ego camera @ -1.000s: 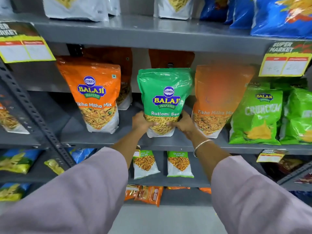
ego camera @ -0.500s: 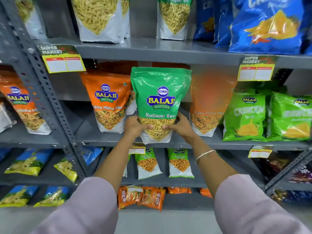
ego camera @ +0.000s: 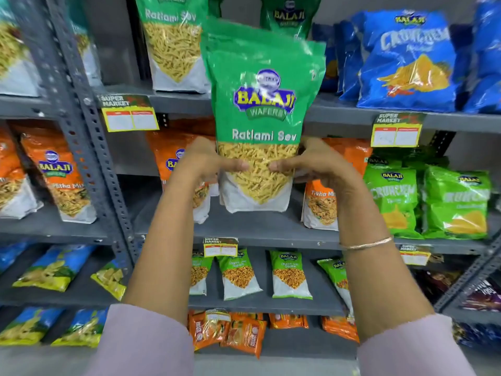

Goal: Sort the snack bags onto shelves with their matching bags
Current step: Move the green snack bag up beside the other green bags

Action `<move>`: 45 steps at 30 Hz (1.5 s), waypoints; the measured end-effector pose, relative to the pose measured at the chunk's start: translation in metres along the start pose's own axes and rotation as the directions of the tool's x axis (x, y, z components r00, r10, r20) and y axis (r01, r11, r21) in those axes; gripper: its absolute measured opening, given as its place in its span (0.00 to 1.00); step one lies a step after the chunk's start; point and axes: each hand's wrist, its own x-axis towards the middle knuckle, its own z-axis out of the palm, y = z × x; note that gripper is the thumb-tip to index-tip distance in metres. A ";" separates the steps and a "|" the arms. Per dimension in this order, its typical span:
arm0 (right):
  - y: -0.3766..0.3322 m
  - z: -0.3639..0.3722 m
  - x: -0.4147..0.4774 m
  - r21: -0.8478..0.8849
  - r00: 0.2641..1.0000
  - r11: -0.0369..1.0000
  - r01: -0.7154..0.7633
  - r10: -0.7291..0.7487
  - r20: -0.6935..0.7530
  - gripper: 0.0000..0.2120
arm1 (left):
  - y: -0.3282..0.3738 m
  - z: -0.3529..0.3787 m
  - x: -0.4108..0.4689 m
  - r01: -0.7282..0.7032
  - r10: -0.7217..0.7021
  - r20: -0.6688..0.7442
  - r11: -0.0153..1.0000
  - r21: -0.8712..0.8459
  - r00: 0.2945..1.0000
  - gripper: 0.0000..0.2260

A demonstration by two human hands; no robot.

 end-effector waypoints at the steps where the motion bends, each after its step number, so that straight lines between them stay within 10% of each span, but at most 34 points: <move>1: -0.012 -0.006 0.001 -0.021 0.999 1.000 0.021 -0.021 -0.024 0.20 | 0.011 -0.007 0.000 -0.027 0.027 -0.029 1.000 -0.008 0.999 0.28; 14: -0.120 -0.084 0.074 0.100 0.953 0.973 0.207 -0.177 -0.246 0.24 | 0.162 -0.049 0.066 -0.204 0.210 -0.152 0.977 0.054 0.966 0.36; 31: -0.091 -0.108 0.162 0.197 0.967 0.971 0.136 -0.087 -0.240 0.26 | 0.166 -0.012 0.147 -0.119 0.106 -0.116 0.987 -0.110 0.988 0.34; 39: -0.083 -0.112 0.181 0.194 0.968 0.970 0.149 -0.103 -0.228 0.26 | 0.162 -0.007 0.159 -0.103 0.083 -0.115 0.978 -0.180 0.990 0.15; 45: -0.084 -0.111 0.175 0.128 0.974 0.980 0.154 -0.128 -0.188 0.27 | 0.158 -0.005 0.158 -0.122 0.099 -0.101 0.961 -0.250 0.990 0.34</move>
